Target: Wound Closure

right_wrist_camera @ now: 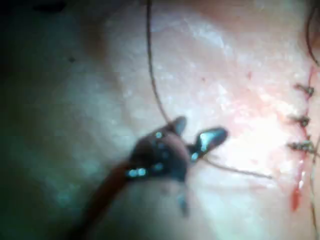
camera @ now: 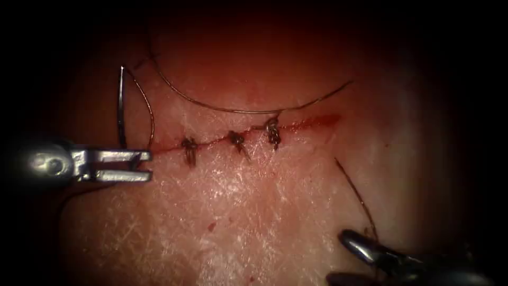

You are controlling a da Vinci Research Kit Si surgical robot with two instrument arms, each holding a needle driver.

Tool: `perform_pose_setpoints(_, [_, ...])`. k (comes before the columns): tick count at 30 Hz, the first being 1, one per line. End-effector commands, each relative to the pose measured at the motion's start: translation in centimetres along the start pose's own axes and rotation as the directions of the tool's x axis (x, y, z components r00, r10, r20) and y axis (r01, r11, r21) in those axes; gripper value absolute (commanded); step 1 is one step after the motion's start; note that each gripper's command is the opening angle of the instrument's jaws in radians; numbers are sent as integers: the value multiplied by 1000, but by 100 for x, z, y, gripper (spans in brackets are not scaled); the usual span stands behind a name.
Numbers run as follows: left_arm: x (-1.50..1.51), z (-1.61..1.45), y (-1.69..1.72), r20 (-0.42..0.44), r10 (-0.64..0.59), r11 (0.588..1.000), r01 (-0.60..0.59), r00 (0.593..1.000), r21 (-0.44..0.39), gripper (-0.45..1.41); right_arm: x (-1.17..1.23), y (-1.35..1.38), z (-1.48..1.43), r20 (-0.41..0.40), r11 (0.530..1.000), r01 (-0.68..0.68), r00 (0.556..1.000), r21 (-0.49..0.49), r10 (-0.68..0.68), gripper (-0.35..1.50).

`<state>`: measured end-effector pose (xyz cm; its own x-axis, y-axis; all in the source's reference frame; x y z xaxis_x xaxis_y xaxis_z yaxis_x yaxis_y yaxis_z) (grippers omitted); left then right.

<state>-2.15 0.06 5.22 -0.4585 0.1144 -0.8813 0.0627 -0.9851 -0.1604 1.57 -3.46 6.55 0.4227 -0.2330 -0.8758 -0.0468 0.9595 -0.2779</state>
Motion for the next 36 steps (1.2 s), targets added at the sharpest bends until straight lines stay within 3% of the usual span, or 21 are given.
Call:
perform_pose_setpoints(1, [-4, 8, 1, -1, 0, 1000, 0, 1000, -1, -45, -2, -7, 3, -6, 1000, -15, 1000, 7, 15, 138])
perform_pose_setpoints(2, [-4, 7, 1, -2, 0, 1000, 0, 1000, -2, -45, -3, -5, -8, -59, 995, -82, 995, 60, 86, 141])
perform_pose_setpoints(4, [-4, 5, 0, -3, 0, 1000, 0, 1000, -4, -45, -6, -3, -28, -95, 991, -91, 990, 99, 101, 141])
perform_pose_setpoints(8, [-4, 2, -1, -4, -1, 1000, 1, 1000, -7, -45, -13, 8, -67, -100, 986, -115, 987, 117, 127, 140])
perform_pose_setpoints(11, [-4, 2, -1, -4, -1, 1000, 1, 1000, -7, -45, -18, 7, -78, -98, 979, -151, 981, 135, 165, 146])
perform_pose_setpoints(18, [-4, 0, -2, -6, -1, 1000, 1, 1000, -9, -45, -31, 1, -97, -48, 960, -190, 978, 207, 204, 148])
perform_pose_setpoints(22, [-2, -4, -4, -9, -4, 1000, 4, 1000, -15, -45, -44, 22, -93, 33, 967, -223, 975, 122, 220, 141])
perform_pose_setpoints(25, [-2, -5, -5, -8, -4, 1000, 4, 1000, -13, -45, -51, 34, -82, 69, 942, -332, 942, 57, 328, 145])
perform_pose_setpoints(26, [-2, -5, -5, -7, -4, 1000, 4, 1000, -13, -45, -50, 35, -73, 64, 861, -507, 861, 33, 505, 146])
perform_pose_setpoints(27, [-2, -5, -5, -7, -4, 1000, 4, 1000, -13, -45, -49, 34, -70, 42, 828, -559, 829, 36, 558, 145])
perform_pose_setpoints(28, [-2, -4, -5, -7, -4, 1000, 4, 1000, -12, -45, -46, 34, -64, 3, 761, -646, 762, 59, 647, 140])
perform_pose_setpoints(31, [-3, -1, -5, -6, -3, 1000, 3, 1000, -9, -45, -43, 35, -49, 27, 718, -689, 723, 92, 690, 133])
perform_pose_setpoints(33, [-5, 1, -5, -5, -14, 1000, 14, 1000, -7, -35, -44, 36, -42, 61, 718, -689, 724, 99, 687, 133])
perform_pose_setpoints(36, [-10, 6, -4, -3, -15, 1000, 15, 1000, -4, -35, -51, 40, -34, 81, 705, -701, 713, 106, 697, 133])
